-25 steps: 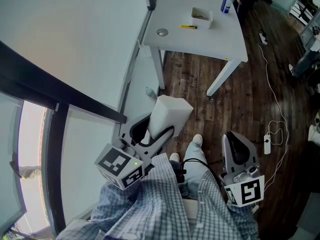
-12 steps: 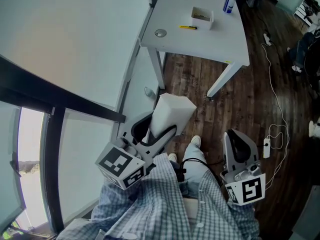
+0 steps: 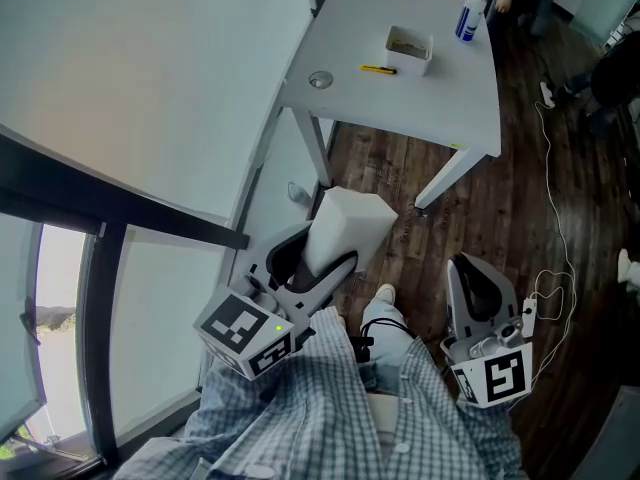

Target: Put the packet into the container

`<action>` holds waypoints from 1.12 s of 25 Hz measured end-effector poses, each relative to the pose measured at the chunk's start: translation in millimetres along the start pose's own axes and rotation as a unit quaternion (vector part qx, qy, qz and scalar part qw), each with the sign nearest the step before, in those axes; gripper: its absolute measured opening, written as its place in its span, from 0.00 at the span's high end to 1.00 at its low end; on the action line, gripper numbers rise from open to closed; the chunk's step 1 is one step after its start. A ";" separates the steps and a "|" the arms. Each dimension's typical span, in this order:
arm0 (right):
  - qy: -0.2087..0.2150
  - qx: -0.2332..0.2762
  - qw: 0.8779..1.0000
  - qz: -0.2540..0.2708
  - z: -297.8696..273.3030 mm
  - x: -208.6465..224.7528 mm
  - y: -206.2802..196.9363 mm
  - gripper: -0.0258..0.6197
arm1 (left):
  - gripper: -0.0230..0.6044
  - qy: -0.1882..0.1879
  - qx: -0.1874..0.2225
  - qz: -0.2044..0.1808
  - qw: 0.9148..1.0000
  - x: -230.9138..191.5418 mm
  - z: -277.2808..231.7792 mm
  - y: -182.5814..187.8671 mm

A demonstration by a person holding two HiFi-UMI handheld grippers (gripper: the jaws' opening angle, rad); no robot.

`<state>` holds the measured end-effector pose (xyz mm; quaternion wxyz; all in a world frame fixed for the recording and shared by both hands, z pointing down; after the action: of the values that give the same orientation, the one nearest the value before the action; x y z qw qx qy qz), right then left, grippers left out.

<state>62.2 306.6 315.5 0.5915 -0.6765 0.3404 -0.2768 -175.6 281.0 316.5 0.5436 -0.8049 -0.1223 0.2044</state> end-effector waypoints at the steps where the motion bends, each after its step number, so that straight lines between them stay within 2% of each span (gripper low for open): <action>1: 0.002 0.001 1.000 0.001 -0.5 5.8 1.1 0.91 | 0.54 0.003 0.001 0.000 1.000 1.0 -3.8 2.8; 9: 0.012 0.010 1.000 0.007 -0.2 47.0 4.7 0.91 | 0.54 0.025 0.010 -0.001 1.000 9.5 -28.4 19.9; 28: 0.069 0.019 0.996 0.048 -10.3 107.1 3.2 0.91 | 0.54 0.080 0.054 0.005 0.995 26.0 -64.3 33.6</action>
<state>119.7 215.6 310.8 0.5920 -0.6273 0.4073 -0.3002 -123.7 226.1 301.3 0.5933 -0.7886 -0.0632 0.1484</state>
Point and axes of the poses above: the fingertips, and each gripper's own axes: z backward along the fingers, x to its right, y out of its top, the point moved 7 cm from there along z, backward along the fingers, and after that the axes turned 14 degrees about y, right-handed, at the moved point
